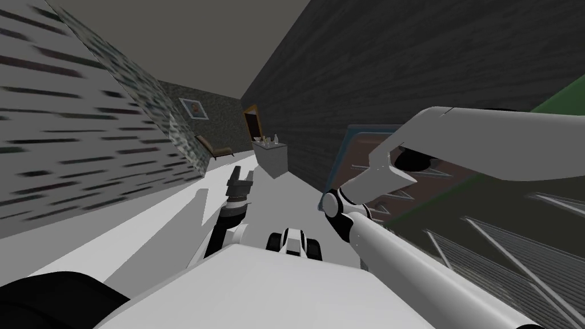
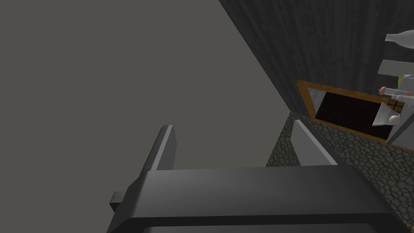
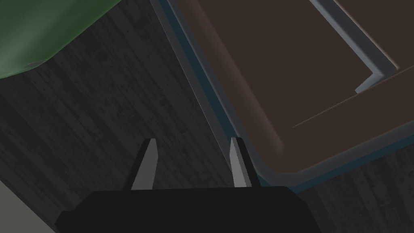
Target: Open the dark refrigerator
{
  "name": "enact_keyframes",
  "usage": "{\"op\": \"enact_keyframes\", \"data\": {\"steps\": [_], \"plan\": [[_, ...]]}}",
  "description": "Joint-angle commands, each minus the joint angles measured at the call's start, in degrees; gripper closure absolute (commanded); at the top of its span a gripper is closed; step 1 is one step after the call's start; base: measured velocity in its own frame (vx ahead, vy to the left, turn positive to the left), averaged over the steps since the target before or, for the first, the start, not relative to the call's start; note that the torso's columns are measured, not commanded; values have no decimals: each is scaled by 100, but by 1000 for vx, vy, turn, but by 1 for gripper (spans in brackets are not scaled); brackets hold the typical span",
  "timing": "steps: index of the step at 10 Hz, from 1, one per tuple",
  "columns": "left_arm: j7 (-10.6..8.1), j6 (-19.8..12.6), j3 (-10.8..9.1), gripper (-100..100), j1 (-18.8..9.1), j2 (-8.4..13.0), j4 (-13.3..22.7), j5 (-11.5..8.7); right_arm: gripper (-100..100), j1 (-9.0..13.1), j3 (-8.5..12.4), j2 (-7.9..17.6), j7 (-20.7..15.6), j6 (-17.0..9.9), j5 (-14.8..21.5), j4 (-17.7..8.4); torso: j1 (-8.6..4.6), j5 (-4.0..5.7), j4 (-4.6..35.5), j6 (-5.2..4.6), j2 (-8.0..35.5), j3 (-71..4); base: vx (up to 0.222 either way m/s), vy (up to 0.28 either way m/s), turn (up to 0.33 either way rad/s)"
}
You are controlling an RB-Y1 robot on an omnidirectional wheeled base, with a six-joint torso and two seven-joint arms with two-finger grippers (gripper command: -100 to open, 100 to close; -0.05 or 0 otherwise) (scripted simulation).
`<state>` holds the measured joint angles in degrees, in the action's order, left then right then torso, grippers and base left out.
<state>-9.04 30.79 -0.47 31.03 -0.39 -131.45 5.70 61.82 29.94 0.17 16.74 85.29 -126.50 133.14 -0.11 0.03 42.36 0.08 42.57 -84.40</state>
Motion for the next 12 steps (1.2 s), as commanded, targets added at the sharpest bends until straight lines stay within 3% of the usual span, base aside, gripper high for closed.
{"op": "enact_keyframes", "data": {"steps": [1,5,6,9,11,12], "plan": [[0,0,-1,0,0,0,0,0,100,-57,177,256,-101,-59,336,164,-7,2,3,-9,4,3,-108,-56,442],[0,0,-1,0,2,0,0,0,100,-139,426,596,-229,-137,725,354,15,-5,-12,-10,-47,-29,-96,-32,385],[0,0,-1,0,1,0,0,0,-100,-447,128,805,-472,-425,942,55,16,-5,-14,-6,-48,-31,146,89,-238],[0,1,-2,0,5,0,-1,0,-100,-970,128,1347,-659,-897,1413,-380,4,-2,-15,-4,-44,-30,129,79,-236],[0,0,-2,0,3,1,0,0,-100,-996,128,1717,-659,-897,1696,-380,-12,3,10,-9,21,15,-9,-4,19],[0,0,-2,0,2,1,0,0,-100,-1220,-117,1933,-991,-1174,1850,-704,-5,1,7,-10,12,9,116,111,-305]]}}
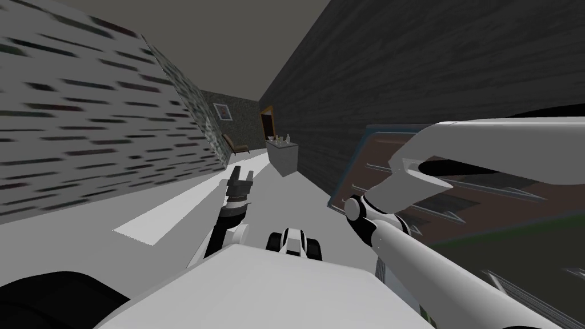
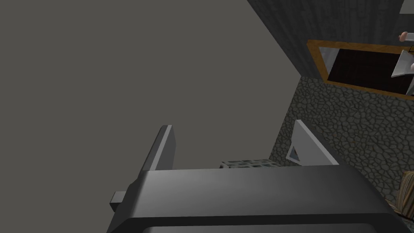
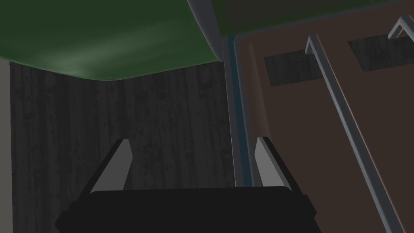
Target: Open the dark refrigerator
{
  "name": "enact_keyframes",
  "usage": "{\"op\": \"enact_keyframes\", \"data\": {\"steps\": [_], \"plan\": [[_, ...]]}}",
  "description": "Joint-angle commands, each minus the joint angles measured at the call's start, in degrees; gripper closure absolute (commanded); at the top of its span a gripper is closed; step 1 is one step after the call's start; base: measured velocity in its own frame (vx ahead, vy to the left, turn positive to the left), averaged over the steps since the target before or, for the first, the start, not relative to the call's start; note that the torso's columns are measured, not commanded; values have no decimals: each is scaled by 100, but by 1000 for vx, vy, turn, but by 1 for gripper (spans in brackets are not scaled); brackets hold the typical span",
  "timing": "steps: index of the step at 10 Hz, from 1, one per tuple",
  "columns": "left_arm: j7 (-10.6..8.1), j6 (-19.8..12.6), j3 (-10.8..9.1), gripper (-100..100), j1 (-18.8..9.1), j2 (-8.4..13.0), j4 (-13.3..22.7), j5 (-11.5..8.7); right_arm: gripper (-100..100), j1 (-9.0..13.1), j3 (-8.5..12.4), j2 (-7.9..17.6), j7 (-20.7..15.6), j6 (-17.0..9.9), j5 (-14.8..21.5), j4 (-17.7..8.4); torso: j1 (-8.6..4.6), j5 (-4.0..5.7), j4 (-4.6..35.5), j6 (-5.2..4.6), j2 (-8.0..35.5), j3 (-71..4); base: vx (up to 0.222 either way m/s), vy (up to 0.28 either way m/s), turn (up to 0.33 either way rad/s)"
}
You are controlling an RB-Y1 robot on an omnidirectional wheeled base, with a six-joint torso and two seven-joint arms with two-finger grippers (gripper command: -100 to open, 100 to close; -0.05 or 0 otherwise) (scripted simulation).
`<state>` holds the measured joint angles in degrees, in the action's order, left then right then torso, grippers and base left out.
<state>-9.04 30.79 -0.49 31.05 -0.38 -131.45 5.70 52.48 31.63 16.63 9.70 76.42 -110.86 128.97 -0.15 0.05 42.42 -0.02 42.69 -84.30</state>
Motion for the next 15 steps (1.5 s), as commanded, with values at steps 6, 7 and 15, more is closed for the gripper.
{"op": "enact_keyframes", "data": {"steps": [6,7,15], "plan": [[0,0,0,0,0,0,0,0,-100,-898,-293,1312,-428,-769,1173,-685,-3,2,-3,-1,-10,-6,51,36,-103],[0,0,0,0,0,0,0,0,-100,-1139,-546,1517,-708,-1050,1436,-1009,15,-5,-9,1,-26,-17,135,104,-416],[0,0,0,0,3,0,0,0,-100,-2209,-798,2901,-1332,-1963,2591,-1793,52,-13,-23,-4,-75,-45,70,70,-154]]}}
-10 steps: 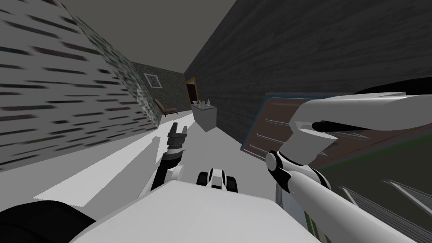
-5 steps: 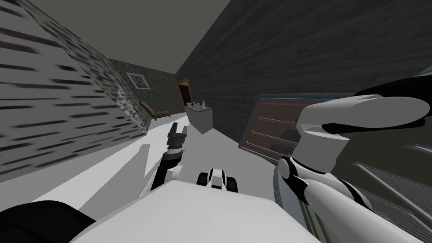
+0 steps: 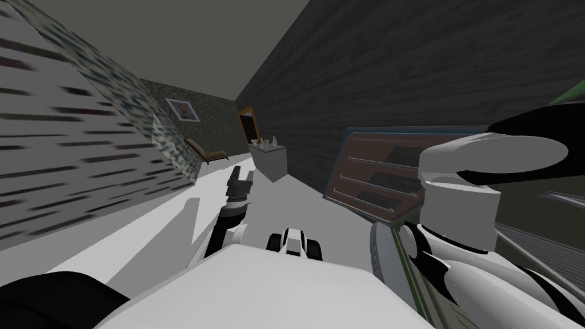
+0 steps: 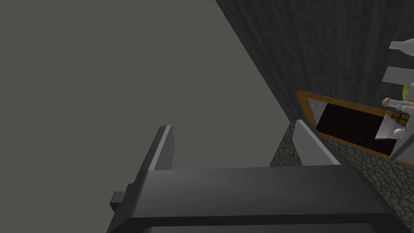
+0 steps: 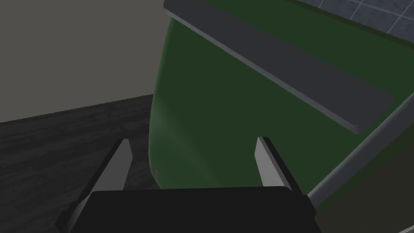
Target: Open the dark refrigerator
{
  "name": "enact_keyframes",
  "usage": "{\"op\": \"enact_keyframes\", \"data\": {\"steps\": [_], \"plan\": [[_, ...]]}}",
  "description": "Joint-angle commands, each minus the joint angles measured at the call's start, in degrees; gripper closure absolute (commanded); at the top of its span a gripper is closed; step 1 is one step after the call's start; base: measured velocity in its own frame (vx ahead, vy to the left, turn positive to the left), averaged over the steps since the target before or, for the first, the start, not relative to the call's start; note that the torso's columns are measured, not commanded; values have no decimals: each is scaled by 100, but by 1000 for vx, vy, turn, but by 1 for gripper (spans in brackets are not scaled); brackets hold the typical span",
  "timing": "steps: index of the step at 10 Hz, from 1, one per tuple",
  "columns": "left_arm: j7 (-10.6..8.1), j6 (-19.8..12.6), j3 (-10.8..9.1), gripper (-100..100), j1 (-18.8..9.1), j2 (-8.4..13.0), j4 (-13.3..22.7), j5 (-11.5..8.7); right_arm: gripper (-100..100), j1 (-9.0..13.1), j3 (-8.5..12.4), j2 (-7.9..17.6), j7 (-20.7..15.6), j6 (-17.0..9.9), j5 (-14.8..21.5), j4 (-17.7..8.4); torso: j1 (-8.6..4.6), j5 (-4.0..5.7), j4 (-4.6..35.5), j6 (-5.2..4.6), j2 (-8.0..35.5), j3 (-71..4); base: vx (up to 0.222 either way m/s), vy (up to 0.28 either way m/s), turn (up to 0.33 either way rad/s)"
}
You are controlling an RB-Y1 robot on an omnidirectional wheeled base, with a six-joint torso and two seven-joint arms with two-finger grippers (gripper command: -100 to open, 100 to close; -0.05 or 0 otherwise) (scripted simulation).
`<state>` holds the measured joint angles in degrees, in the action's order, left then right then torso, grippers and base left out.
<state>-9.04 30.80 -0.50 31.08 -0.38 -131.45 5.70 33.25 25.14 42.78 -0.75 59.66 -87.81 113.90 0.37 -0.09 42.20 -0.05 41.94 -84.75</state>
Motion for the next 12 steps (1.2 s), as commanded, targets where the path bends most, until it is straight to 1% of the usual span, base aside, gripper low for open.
{"op": "enact_keyframes", "data": {"steps": [1,2,3,4,5,6,7,8,9,10,11,12], "plan": [[0,0,1,0,0,-1,-1,0,-100,-507,-149,467,-330,-472,425,-419,10,-7,-5,8,-7,-10,72,126,-224],[0,0,1,0,-1,0,-1,0,-100,-646,-149,646,-330,-610,557,-546,-22,1,4,12,26,9,23,60,-3],[0,0,1,0,-3,0,0,0,-100,-646,-149,821,-330,-610,769,-621,-58,14,12,11,50,27,2,11,48],[0,0,0,0,-3,1,0,0,-100,-646,-149,1002,-330,-610,947,-621,-72,19,18,4,60,35,-9,-13,9],[0,0,0,0,-3,1,0,0,-100,-646,-149,1138,-330,-610,949,-621,-64,18,17,2,57,33,-11,-17,-7],[0,0,0,0,-3,1,0,0,-100,-962,-402,1323,-622,-902,1189,-869,-48,13,13,4,46,26,90,130,-303],[0,0,0,0,-1,0,0,0,-100,-1147,-402,1427,-781,-989,1405,-959,5,0,1,1,9,5,99,222,-420],[0,0,1,0,-1,-1,-1,0,-100,-1312,-402,1600,-804,-1151,1577,-1129,19,-11,1,6,9,0,76,135,-213],[0,0,1,0,-2,0,-1,0,-100,-1444,-402,1771,-804,-1340,1725,-1282,-28,1,4,13,19,7,58,34,-9],[0,0,0,0,-2,1,-1,0,-100,-1482,-402,1954,-804,-1369,1874,-1343,-75,20,7,10,33,16,22,-19,30],[0,0,-1,0,-3,2,0,0,-100,-1482,-402,2121,-804,-1369,1990,-1343,-86,26,13,5,48,26,6,-33,6],[0,0,-1,0,-3,2,0,0,-100,-1482,-402,2294,-804,-1369,1990,-1343,-67,19,15,3,53,30,-4,-24,-4]]}}
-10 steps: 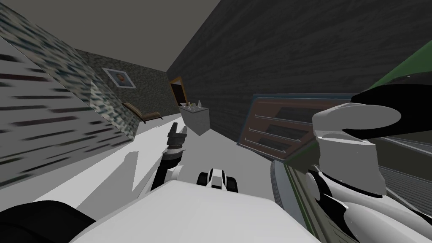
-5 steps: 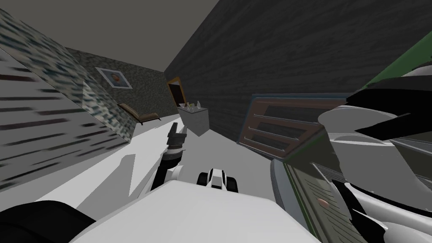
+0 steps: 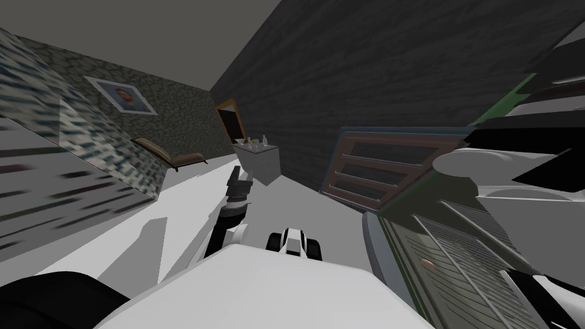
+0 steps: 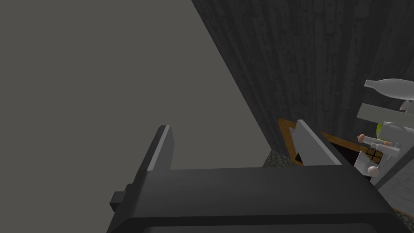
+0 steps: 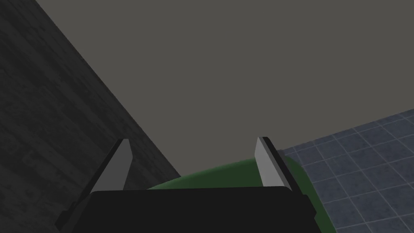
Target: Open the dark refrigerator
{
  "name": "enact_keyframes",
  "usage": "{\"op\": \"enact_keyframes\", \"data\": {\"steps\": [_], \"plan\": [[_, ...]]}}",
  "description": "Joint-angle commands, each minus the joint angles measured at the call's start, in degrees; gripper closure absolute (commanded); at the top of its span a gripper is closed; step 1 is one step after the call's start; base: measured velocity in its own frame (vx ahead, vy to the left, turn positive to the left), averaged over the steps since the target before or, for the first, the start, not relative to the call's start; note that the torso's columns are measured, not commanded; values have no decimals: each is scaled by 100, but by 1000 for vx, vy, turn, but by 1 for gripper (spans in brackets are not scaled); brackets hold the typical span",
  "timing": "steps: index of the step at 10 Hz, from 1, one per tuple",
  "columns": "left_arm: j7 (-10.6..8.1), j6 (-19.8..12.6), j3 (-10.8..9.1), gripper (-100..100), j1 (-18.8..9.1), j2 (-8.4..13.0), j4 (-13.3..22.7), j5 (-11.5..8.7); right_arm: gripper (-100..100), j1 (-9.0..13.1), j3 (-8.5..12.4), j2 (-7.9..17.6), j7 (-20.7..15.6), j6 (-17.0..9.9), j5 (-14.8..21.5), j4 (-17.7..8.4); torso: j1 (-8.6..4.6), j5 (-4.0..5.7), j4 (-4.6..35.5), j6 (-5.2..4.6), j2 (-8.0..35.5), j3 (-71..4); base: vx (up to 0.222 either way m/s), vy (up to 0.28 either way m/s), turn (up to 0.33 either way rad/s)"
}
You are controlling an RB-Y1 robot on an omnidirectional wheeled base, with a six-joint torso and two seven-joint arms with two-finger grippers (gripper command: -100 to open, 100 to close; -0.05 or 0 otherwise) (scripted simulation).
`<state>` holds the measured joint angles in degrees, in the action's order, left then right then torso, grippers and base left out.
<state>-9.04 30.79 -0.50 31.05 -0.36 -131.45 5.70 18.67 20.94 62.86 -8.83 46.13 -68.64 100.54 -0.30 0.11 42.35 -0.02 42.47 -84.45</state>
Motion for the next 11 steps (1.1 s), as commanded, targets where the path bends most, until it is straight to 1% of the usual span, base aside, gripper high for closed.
{"op": "enact_keyframes", "data": {"steps": [1,2,3,4,5,6,7,8,9,10,11], "plan": [[0,0,0,0,0,0,0,0,-100,-24,19,350,4,-17,73,-7,26,-9,-1,1,-3,-2,-8,-13,-4],[0,0,0,0,0,0,0,0,-100,-312,-234,566,-283,-295,359,-286,41,-14,-4,3,-11,-7,114,123,-310],[0,0,1,0,2,-2,0,0,-100,-393,-234,705,-470,-479,473,-372,79,-23,-14,-3,-49,-28,114,219,-449],[0,1,2,0,2,-3,-1,0,-100,-549,-234,880,-470,-695,618,-515,86,-29,-15,2,-43,-30,50,157,-237],[0,1,2,0,1,-2,-1,0,-100,-706,-234,1073,-470,-776,802,-729,41,-17,-9,9,-21,-16,20,59,29],[0,0,1,0,0,-1,-1,0,-100,-766,-234,1254,-470,-776,1007,-729,-4,-1,-5,10,-9,-7,2,-4,66],[0,0,0,0,0,0,0,0,-100,-859,-234,1448,-470,-776,1113,-729,-18,5,-1,1,-2,-1,-4,-25,3],[0,0,0,0,0,0,0,0,-100,-859,-234,1570,-470,-776,1113,-729,-4,2,-1,-1,-3,-1,-7,-24,-15],[0,0,0,0,0,0,0,0,-100,-1078,-486,1771,-765,-1073,1374,-1032,19,-6,-4,1,-10,-7,77,142,-355],[0,0,1,0,2,-2,0,0,-100,-1307,-486,1933,-867,-1154,1557,-1193,77,-20,-11,-7,-36,-20,94,223,-397],[0,1,2,0,2,-2,-1,0,-100,-1618,-486,2079,-943,-1332,1723,-1279,90,-32,-13,5,-38,-25,56,139,-185]]}}
